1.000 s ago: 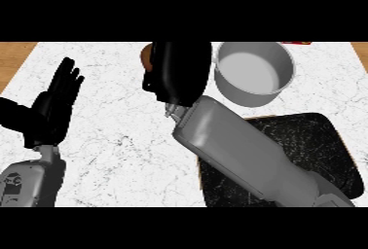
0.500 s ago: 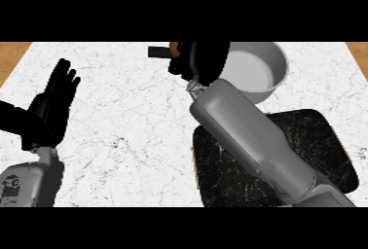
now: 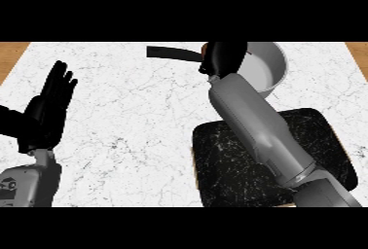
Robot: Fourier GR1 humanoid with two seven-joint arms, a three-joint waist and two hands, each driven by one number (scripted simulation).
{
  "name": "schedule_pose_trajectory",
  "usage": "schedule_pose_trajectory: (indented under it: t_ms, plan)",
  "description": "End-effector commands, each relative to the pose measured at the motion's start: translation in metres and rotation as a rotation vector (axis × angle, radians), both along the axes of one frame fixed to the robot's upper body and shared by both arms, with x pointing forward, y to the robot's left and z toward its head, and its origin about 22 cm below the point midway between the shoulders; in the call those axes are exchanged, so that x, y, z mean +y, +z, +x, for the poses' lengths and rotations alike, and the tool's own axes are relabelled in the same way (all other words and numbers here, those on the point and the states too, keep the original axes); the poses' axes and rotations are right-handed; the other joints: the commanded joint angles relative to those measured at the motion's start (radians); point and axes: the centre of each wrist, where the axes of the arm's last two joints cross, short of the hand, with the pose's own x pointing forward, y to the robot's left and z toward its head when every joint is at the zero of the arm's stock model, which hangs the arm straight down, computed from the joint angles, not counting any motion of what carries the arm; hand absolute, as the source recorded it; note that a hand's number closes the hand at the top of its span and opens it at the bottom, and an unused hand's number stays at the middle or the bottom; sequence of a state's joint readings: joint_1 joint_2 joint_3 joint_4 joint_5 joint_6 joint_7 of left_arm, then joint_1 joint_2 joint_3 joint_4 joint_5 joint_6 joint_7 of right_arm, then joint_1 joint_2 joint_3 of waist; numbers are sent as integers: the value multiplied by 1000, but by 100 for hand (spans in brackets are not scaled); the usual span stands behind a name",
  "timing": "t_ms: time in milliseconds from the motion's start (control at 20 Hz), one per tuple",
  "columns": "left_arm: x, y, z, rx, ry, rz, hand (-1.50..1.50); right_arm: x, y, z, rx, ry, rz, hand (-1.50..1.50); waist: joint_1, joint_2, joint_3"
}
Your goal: Pick the pear from the tray and place it in the pot
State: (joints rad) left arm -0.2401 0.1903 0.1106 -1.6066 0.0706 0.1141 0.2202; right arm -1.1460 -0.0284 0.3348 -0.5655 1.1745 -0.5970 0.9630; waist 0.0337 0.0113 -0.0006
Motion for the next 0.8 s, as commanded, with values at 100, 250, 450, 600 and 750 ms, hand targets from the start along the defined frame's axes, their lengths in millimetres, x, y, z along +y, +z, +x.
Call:
schedule_pose_trajectory:
  t_ms: [100, 250, 450, 600, 750]
  plan:
    - [-5, 5, -7, -1, -17, -8, 0, -14, -21, 7, 50, -31, 172, 150, 5, 0, 1]
    - [-2, 10, -1, -5, -32, 6, 0, -39, -43, 9, 118, -94, 283, -150, 15, 9, 2]
    - [-2, -6, -2, -14, -38, -2, 0, -40, -45, 9, 116, 49, 384, -150, 30, 17, 3]
    - [7, 12, 10, -20, -16, 2, 0, -43, -37, 9, 56, 130, 494, -150, 18, 12, 3]
    - [-8, 3, 9, -16, -43, -2, 0, -46, -23, 10, -116, 143, 608, -150, 30, 17, 4]
